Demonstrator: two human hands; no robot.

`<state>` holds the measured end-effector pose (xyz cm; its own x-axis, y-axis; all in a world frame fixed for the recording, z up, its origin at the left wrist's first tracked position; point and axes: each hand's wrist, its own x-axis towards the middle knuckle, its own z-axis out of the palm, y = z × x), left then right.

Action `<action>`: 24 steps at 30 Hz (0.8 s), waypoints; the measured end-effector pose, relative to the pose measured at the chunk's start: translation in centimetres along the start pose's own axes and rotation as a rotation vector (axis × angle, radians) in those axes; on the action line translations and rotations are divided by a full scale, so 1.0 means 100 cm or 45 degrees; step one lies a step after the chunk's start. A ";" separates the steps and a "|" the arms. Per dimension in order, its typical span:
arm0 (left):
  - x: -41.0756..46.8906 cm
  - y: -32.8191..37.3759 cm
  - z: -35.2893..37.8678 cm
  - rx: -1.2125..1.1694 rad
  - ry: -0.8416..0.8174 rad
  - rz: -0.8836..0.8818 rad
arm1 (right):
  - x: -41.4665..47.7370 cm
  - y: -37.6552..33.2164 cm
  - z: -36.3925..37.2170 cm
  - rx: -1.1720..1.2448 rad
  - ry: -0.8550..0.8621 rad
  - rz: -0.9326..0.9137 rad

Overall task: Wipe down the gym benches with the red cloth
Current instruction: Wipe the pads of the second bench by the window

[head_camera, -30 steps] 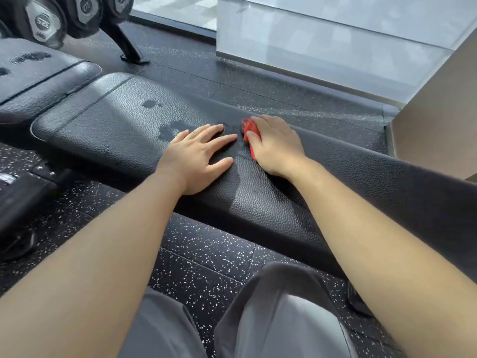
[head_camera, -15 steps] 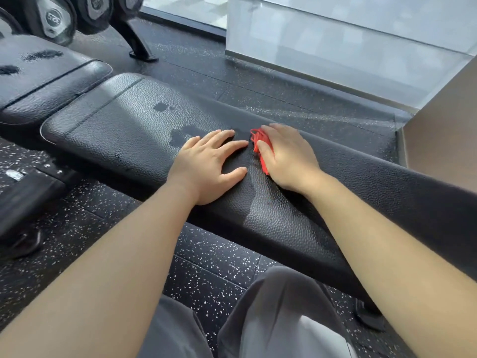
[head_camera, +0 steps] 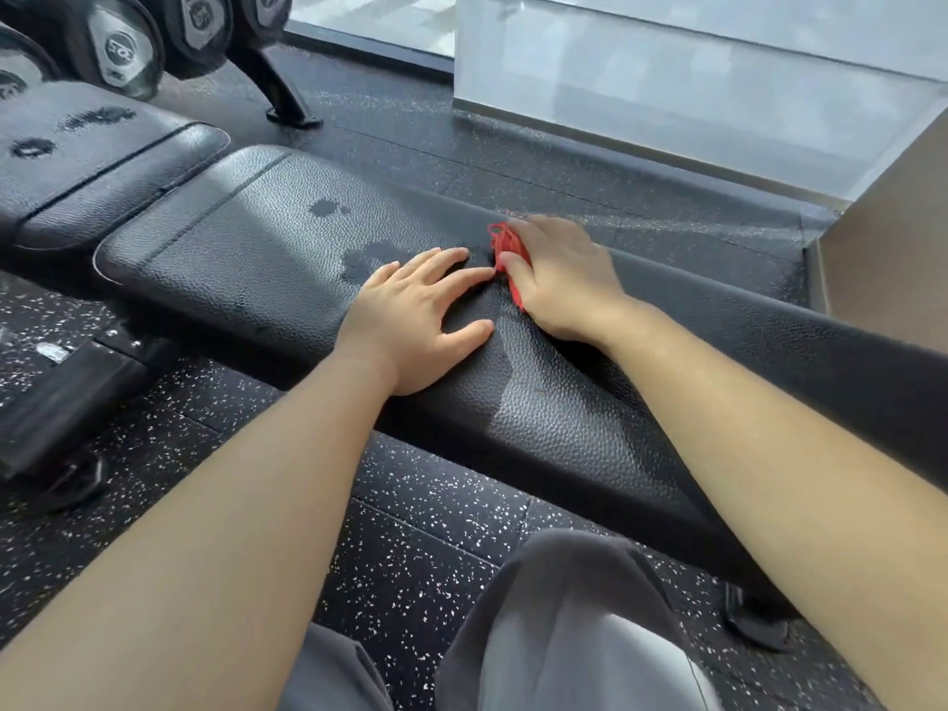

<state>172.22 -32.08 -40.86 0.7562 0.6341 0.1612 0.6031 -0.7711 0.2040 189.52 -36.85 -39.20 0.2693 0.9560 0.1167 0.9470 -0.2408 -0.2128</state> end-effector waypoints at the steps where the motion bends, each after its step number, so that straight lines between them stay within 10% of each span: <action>1: -0.001 0.001 0.000 0.011 -0.008 -0.010 | -0.015 0.000 -0.001 0.006 0.003 -0.031; 24: 0.003 0.000 0.000 0.069 -0.039 -0.141 | 0.056 -0.006 0.007 0.046 -0.077 -0.010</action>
<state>172.41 -31.90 -40.86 0.6911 0.7143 0.1104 0.6956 -0.6988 0.1665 190.29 -31.28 -39.06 0.2499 0.9664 0.0600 0.9418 -0.2282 -0.2468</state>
